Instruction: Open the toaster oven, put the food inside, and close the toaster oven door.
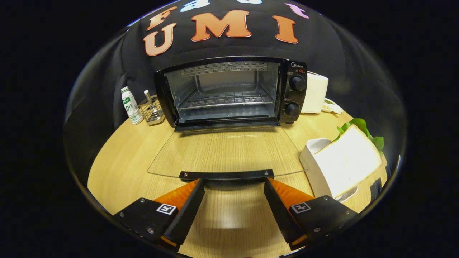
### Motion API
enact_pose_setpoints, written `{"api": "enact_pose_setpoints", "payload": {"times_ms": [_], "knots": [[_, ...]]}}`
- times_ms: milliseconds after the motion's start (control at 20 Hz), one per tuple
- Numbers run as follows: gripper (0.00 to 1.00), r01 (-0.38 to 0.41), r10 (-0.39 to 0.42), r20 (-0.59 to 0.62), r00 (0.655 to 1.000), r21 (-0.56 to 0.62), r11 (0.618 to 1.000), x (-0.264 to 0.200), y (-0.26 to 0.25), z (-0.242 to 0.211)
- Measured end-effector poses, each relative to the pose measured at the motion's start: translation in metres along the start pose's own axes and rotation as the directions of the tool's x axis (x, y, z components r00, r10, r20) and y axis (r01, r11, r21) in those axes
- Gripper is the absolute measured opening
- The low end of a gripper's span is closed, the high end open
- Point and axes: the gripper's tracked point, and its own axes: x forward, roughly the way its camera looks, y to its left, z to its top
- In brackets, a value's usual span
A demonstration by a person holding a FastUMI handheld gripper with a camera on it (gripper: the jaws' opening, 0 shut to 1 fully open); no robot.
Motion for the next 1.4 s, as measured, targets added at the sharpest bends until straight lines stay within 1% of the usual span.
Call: {"api": "enact_pose_setpoints", "payload": {"times_ms": [100, 200, 300, 400, 600, 750, 950, 1050, 1150, 1200, 1300, 1400], "knots": [[1.0, -0.007, 0.007, 0.01, 1.0, 0.003, 1.0, -0.012, -0.005, 0.009], [1.0, -0.03, 0.03, 0.02, 0.999, 0.002, 1.0, -0.026, -0.011, 0.022], [1.0, -0.071, 0.071, 0.008, 0.997, 0.003, 0.997, -0.042, -0.019, 0.033], [1.0, -0.124, 0.124, -0.032, 0.992, 0.01, 0.992, -0.057, -0.032, 0.041], [0.99, -0.193, 0.193, -0.105, 0.976, 0.008, 0.981, -0.087, -0.079, 0.06], [0.99, -0.203, 0.2, -0.173, 0.964, 0.004, 0.979, -0.095, -0.125, 0.069], [0.99, -0.225, 0.233, -0.273, 0.933, 0.061, 0.973, -0.092, -0.177, 0.08], [0.99, -0.213, 0.22, -0.334, 0.916, 0.057, 0.975, -0.082, -0.208, 0.077], [0.99, -0.235, 0.249, -0.394, 0.885, 0.085, 0.968, -0.072, -0.223, 0.079], [0.99, -0.249, 0.268, -0.419, 0.868, 0.102, 0.963, -0.065, -0.227, 0.078], [0.99, -0.279, 0.326, -0.466, 0.823, 0.168, 0.945, -0.052, -0.227, 0.075], [0.99, -0.291, 0.35, -0.501, 0.791, 0.194, 0.937, -0.039, -0.231, 0.071]]}}
